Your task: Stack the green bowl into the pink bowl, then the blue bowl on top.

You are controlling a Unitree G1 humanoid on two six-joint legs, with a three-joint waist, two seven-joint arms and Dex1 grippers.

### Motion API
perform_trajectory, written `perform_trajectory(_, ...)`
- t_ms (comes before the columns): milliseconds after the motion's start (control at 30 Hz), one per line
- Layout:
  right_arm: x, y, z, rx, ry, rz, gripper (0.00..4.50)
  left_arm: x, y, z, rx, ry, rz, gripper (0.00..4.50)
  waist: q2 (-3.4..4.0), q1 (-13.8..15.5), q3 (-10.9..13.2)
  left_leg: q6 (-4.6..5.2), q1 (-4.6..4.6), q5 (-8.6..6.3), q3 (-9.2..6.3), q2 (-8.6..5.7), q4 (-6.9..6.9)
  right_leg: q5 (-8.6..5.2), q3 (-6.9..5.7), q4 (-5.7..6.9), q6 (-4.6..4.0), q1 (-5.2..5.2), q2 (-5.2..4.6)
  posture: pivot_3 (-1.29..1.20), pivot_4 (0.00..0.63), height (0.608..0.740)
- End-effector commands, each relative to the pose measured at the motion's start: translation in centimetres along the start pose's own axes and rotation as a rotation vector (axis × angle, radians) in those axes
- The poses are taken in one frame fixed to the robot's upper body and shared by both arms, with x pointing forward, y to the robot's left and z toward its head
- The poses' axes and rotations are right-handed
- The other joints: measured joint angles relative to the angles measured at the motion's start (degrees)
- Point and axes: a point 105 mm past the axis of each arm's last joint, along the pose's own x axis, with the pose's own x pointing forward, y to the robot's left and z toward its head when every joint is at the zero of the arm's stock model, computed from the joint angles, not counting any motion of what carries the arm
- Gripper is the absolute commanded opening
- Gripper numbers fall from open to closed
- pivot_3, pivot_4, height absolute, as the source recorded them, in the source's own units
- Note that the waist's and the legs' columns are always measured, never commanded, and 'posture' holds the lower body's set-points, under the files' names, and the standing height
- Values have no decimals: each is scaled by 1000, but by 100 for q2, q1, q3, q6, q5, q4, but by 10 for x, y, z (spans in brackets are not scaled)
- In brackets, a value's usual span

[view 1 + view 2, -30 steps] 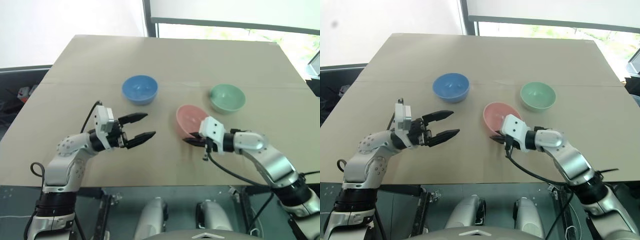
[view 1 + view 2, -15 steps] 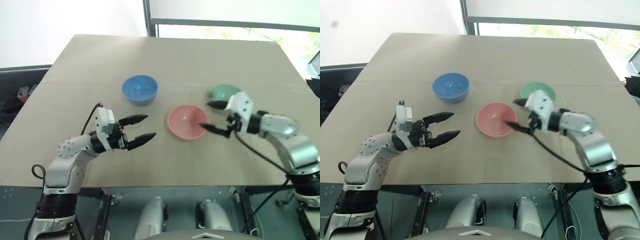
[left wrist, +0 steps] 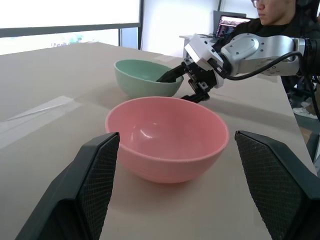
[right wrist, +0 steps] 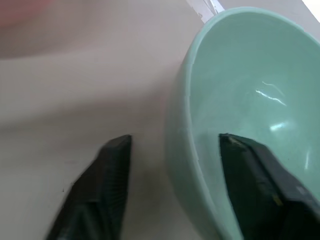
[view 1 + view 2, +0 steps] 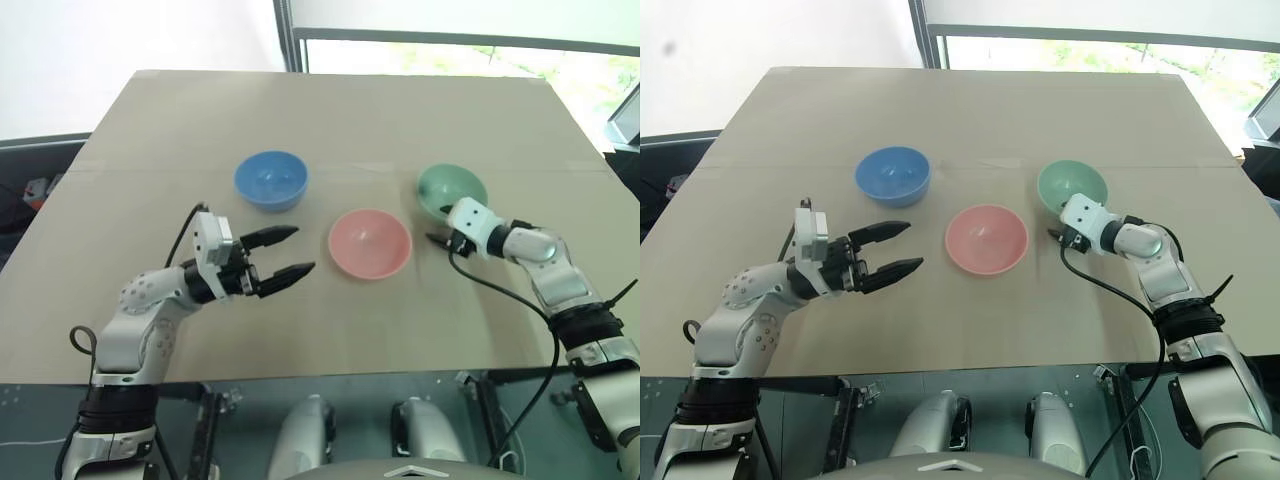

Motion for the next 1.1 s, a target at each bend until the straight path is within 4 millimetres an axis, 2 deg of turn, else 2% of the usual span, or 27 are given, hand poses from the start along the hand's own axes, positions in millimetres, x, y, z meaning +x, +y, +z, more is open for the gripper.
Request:
perform_trajectory(33, -3, -10, 10, -42, -42, -25, 994, 0, -5, 11, 57, -19, -7, 3918, 0, 0, 0, 0, 0, 0, 0, 1, 0, 0, -1, -1, 0, 0, 0, 0, 150, 740)
perform_trajectory(100, -4, -12, 12, -39, -59, -39, 189, 1, -6, 11, 58, -20, -3, 3918, 3, -2, 2, -1, 1, 1, -1, 1, 2, 0, -1, -2, 0, 0, 0, 0, 150, 740)
perform_trajectory(133, -6, -14, 15, -37, -72, -50, 85, 1, -7, 11, 58, -19, -1, 3918, 3, -5, 2, -1, 3, 1, 1, 2, 3, 0, 1, -1, 0, 0, 0, 0, 150, 740)
perform_trajectory(200, -10, -11, 27, -28, -127, -26, 85, 0, -7, 10, 59, -15, 6, 3918, 4, -3, 3, -2, 5, 1, 1, 2, 4, 0, 2, -3, 0, 1, 0, 0, 150, 740)
perform_trajectory(300, -19, 4, 58, 3, -256, 48, 85, -1, -7, 8, 58, -9, 12, 3918, 5, -4, 3, -2, 4, 1, -2, 4, 2, 0, 1, 2, 0, 0, 0, 0, 150, 740)
perform_trajectory(467, -29, 52, 116, 22, -431, 269, 85, 2, -9, 6, 45, -10, 6, 3918, 5, 19, 3, -1, 1, 0, -3, 3, 2, 0, -2, 2, 0, 1, -5, 0, 150, 740)
perform_trajectory(533, -28, 68, 131, 41, -470, 330, 85, 3, -8, 5, 42, -8, 6, 3918, 6, 5, 3, -1, 3, 1, -5, 5, 2, 0, -3, 2, 0, 1, -4, 0, 150, 740)
perform_trajectory(733, -20, 90, 134, 2, -448, 404, 85, 3, -6, 2, 44, 4, 20, 3918, 3, 50, 2, 1, 7, -1, -6, -1, 8, 0, -4, 0, -1, 2, -7, 0, 150, 740)
perform_trajectory(900, -12, 97, 133, 50, -412, 460, 85, 3, -8, 0, 45, 7, 33, 3918, 4, 44, 2, 0, 6, 0, -5, 1, 5, 0, -3, 2, -1, 0, -2, 0, 150, 740)
perform_trajectory(967, -9, 93, 133, 84, -401, 451, 85, 3, -9, -1, 45, 5, 34, 3918, 4, 40, 2, 0, 6, 0, -4, 1, 5, 0, -4, 2, -1, 0, -3, 0, 150, 740)
perform_trajectory(1000, -9, 91, 133, 86, -401, 448, 818, 4, -9, -1, 44, 4, 35, 3918, 4, 40, 2, 0, 6, 0, -4, 1, 6, 0, -4, 1, -1, 0, -3, 0, 150, 740)
perform_trajectory(1033, -10, 90, 134, 79, -401, 446, 1074, 4, -9, -1, 43, 3, 37, 3918, 4, 44, 2, 0, 6, 0, -4, 1, 6, 0, -4, 1, -1, 0, -3, 0, 150, 740)
perform_trajectory(1100, -11, 87, 134, 50, -402, 419, 2009, 4, -10, -1, 42, 4, 43, 3918, 4, 48, 2, 0, 6, 0, -6, 1, 6, 0, -5, 0, -1, 0, -3, 0, 150, 740)
